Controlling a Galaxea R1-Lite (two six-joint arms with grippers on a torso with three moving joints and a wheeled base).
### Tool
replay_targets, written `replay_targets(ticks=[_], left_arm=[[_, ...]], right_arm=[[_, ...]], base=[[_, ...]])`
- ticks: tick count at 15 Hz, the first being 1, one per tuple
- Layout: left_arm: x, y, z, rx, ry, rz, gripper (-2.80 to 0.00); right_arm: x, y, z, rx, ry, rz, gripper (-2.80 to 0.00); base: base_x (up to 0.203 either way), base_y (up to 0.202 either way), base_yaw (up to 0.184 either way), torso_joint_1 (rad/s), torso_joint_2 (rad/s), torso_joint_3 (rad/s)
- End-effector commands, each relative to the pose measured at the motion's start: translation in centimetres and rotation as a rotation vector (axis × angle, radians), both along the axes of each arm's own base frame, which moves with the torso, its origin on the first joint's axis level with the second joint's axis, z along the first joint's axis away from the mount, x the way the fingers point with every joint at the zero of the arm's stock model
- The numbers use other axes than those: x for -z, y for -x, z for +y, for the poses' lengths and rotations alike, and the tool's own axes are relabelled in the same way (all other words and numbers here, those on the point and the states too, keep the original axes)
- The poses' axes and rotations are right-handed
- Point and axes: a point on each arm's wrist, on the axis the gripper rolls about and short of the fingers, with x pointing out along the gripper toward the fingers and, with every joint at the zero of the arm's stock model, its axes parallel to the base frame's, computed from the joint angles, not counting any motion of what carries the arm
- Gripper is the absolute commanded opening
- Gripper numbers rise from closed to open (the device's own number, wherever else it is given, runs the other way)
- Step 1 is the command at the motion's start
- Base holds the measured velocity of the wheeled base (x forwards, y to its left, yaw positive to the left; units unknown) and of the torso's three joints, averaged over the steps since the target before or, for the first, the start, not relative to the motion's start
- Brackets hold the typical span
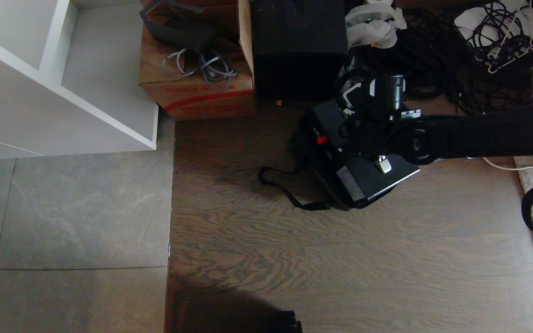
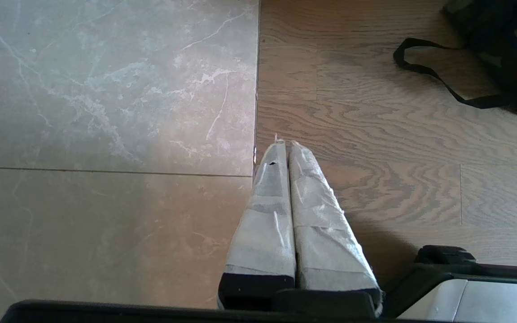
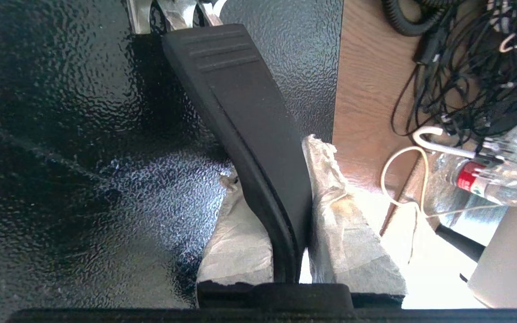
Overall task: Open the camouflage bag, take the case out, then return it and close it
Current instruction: Place the black box back
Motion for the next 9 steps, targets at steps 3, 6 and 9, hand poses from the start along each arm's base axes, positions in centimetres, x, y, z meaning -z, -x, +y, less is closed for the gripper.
replay_targets(ticks=[3, 6, 9], left_arm=[[0.3, -0.1, 0.0, -0.001, 0.000, 0.010, -2.80], [0.3, -0.1, 0.0, -0.001, 0.000, 0.009, -2.80], [0.3, -0.1, 0.0, -0.001, 0.000, 0.010, -2.80]], right_arm=[[2.3, -1.1, 0.6, 0.004, 0.019, 0.044, -2.80], [3.7, -1.9, 1.0, 0.002, 0.019, 0.047, -2.80], [5.1, -2.7, 1.2, 0.004, 0.026, 0.068, -2.80]], base=[[0.000, 0.000, 0.000, 0.000, 0.00, 0.000], [0.000, 0.000, 0.000, 0.000, 0.00, 0.000], [0.000, 0.000, 0.000, 0.000, 0.00, 0.000]])
